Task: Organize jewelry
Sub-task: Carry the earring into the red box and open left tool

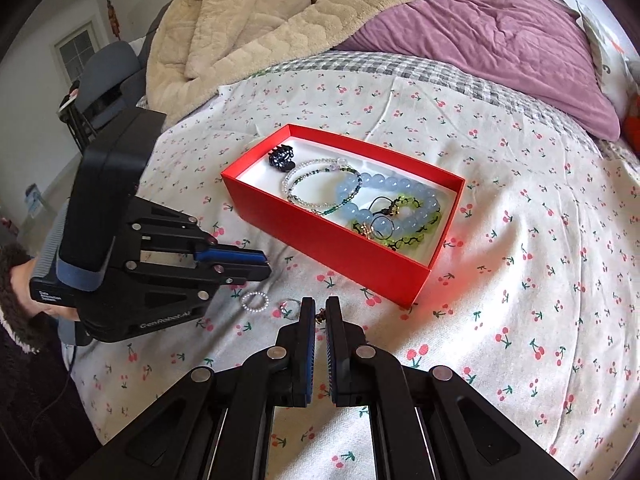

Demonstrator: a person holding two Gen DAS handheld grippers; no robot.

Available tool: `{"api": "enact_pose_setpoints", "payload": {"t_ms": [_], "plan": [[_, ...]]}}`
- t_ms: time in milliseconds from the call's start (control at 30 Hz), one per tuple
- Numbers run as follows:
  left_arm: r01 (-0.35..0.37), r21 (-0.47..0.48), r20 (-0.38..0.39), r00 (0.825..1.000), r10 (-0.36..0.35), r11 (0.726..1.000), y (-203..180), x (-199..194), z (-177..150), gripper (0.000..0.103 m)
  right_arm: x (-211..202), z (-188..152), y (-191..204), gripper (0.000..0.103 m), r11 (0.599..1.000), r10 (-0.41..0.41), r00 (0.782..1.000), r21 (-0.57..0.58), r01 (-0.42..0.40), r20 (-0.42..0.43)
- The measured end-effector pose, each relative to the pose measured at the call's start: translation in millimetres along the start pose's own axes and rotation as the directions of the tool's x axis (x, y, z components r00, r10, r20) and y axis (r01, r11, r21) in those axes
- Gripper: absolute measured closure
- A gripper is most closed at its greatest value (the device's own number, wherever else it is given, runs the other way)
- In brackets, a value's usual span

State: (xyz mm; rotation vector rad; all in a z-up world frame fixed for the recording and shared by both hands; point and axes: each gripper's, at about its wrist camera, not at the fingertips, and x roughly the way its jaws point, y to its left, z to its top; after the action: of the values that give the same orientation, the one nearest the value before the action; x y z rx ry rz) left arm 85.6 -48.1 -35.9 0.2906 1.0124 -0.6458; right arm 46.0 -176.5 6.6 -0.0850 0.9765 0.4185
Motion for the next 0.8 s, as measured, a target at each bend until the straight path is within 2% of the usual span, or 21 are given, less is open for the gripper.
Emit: {"api": "enact_pose_setpoints", "payload": {"t_ms": [433,800], "plan": [[0.056,-0.102,0.074,0.996,-0.048,0.993,11,-39,9,0.096,-17,19,-1,0.098,0.998,0.016,0.999,0.053,-0.018,0.041],[0.107,-0.161,0.157,0.984,-0.081,0.981,20,-68,30,0.096,-30,43,-3,0.098,0.993,0.036,0.995,0.105,-0.045,0.090]]}}
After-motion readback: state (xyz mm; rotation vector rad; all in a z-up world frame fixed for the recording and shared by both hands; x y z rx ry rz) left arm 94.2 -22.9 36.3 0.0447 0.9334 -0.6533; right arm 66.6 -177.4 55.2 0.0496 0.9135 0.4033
